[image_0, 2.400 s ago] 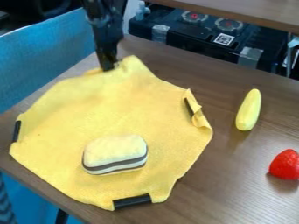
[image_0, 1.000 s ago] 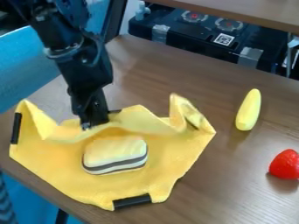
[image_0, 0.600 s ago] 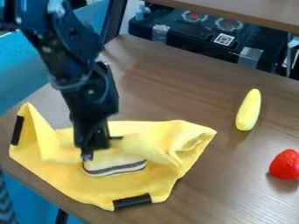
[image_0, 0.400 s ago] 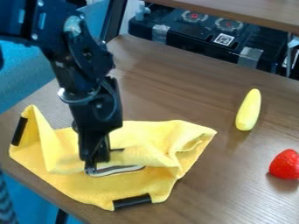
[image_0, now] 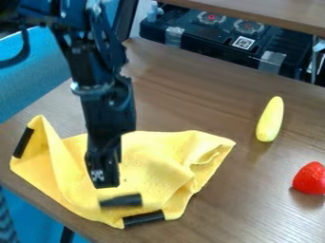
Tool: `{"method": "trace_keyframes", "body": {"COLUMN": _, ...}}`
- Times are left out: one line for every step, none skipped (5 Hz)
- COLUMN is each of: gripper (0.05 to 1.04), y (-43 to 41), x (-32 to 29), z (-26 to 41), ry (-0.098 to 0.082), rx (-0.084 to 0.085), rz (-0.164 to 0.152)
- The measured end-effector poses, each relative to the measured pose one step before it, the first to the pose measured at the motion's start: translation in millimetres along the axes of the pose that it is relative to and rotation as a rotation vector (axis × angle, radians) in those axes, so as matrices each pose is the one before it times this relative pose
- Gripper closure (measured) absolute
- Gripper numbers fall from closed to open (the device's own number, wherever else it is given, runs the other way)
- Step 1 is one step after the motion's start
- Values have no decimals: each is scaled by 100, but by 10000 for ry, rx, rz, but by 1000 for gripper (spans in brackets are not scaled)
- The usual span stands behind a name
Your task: Take the clothes and cocer the soap
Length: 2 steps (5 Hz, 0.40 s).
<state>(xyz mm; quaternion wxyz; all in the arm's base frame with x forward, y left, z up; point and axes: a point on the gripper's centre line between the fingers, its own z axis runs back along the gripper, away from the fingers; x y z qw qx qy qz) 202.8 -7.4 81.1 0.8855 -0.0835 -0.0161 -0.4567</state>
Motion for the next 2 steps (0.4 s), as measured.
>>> {"method": "trace_keyframes", "body": {"gripper": 77, "y": 450, "x": -64, "z": 1587, "ry": -456, "rx": -849, "rz": -275}}
{"method": "trace_keyframes", "body": {"gripper": 81, "y": 46, "x": -734, "z": 2345, "ry": -442, "rx": 47, "rz": -14}}
